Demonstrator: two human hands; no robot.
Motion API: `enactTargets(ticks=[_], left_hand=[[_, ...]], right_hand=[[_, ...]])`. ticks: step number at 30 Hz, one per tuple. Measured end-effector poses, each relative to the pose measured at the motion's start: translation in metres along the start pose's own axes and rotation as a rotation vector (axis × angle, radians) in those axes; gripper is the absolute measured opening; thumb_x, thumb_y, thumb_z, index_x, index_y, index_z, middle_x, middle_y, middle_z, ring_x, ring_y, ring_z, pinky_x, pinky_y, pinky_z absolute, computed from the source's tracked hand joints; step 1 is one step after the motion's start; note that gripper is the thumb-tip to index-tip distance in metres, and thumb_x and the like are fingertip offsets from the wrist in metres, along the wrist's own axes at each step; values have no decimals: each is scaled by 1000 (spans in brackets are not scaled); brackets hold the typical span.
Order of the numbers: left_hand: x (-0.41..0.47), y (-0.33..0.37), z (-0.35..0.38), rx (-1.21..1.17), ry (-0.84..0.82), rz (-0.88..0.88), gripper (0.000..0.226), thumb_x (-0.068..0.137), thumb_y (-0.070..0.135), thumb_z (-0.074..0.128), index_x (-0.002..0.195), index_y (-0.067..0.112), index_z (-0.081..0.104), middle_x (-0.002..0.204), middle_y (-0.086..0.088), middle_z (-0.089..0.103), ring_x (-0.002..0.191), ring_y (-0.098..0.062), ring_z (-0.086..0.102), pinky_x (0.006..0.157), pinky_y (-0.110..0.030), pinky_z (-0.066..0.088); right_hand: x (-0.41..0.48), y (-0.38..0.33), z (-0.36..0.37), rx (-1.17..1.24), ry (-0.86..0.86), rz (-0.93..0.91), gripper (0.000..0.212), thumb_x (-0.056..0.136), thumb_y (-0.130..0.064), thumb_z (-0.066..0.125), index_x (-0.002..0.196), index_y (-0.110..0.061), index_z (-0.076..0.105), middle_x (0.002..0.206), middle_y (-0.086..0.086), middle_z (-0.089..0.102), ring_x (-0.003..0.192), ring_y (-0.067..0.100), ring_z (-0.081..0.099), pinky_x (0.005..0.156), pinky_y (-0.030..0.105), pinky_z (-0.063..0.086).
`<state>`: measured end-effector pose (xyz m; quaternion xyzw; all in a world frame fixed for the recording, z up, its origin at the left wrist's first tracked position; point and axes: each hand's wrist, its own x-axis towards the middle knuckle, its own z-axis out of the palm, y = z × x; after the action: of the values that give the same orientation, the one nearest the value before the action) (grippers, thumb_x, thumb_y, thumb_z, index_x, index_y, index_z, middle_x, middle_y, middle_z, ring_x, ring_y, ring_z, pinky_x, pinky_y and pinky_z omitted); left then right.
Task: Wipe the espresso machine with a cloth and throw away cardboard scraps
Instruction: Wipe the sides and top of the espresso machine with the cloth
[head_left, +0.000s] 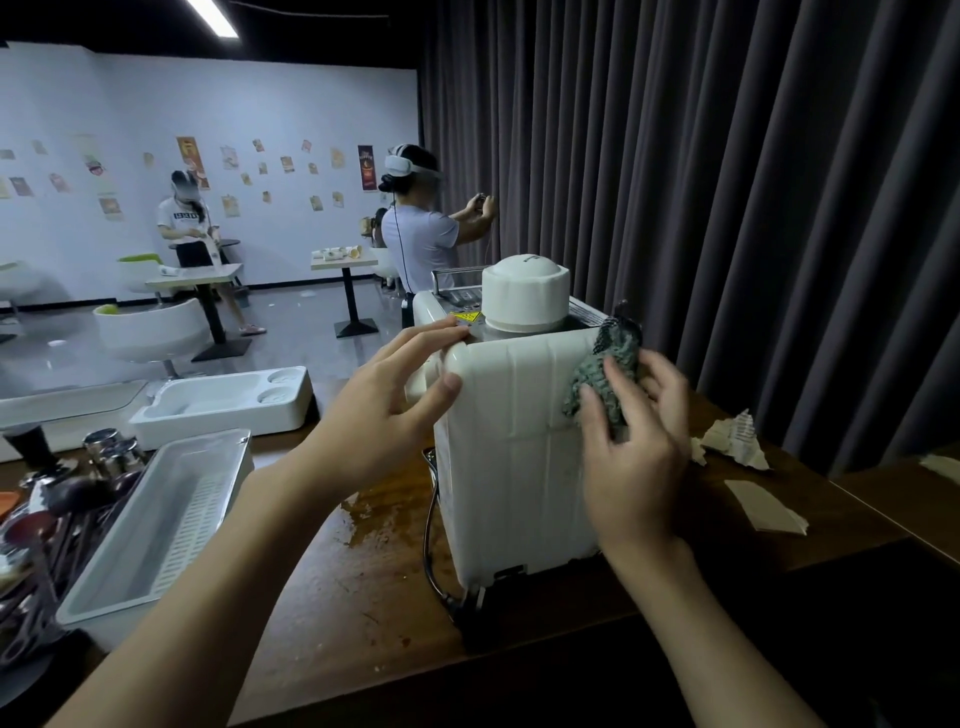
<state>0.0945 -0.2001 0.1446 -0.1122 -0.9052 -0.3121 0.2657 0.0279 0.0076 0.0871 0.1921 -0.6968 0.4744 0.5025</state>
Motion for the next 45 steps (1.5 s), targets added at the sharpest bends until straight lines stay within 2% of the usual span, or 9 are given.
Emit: enactTargets(ticks=[7,11,16,22,25,27,33,41,45], left_hand=[[-2,2,-1,-50,6,20,57,93,60,42,143,34,48,150,25,41,137,1,41,106,-34,41],[-3,3,-2,-69,-12,33,52,97,53,45,145,32,47,152,22,40,136,5,40,99,-12,39],[-4,8,-1,-84,-18,8,49,96,45,48,144,34,46,152,20,39,125,21,39,86,3,37],[-2,4,-5,-123,-47,10,46,99,46,47,143,34,48,152,22,40,134,8,40,95,-9,43],[-3,4,-6,-223,-43,-32,43,100,36,41,141,37,50,150,23,43,140,2,37,110,-28,36],[-3,6,-6,-218,-36,-44,43,100,40,39,142,36,50,149,25,43,139,4,37,110,-28,35],[-3,15,-2,-132,-11,-35,47,90,53,54,136,40,48,147,27,39,111,28,46,80,3,41],[-3,14,0,-120,-7,-12,52,89,48,56,139,33,48,149,19,39,125,16,40,83,3,40],[-3,14,-2,-107,-21,-11,50,90,48,56,138,36,47,149,20,39,132,3,42,85,3,39]], right_hand=[[-30,-42,19,0,-139,-148,29,88,-6,69,116,0,68,127,21,55,113,32,57,98,34,48],[-28,-31,14,-21,-182,-230,28,87,-5,69,115,0,69,126,19,57,112,31,59,98,37,49],[-13,-3,1,2,-48,-36,28,87,-4,69,115,3,67,131,21,53,111,32,59,92,37,52],[-27,-41,18,-23,-127,-212,44,88,-2,65,131,0,57,120,16,62,110,28,56,100,30,43],[-37,-54,24,-36,-199,-332,36,92,-2,62,128,-1,60,119,14,62,104,30,59,94,37,49],[-34,-44,20,-46,-208,-352,32,92,-3,63,123,0,63,119,15,62,104,30,61,94,38,50],[-21,-2,-2,-23,-50,-26,31,86,-4,67,115,7,65,119,20,57,108,27,58,102,11,38],[-46,-35,13,110,-113,101,46,94,-28,57,128,4,58,127,17,45,119,20,47,105,9,32],[-38,-22,3,86,-173,60,35,94,-15,60,128,-3,60,124,13,47,107,20,54,96,7,38]])
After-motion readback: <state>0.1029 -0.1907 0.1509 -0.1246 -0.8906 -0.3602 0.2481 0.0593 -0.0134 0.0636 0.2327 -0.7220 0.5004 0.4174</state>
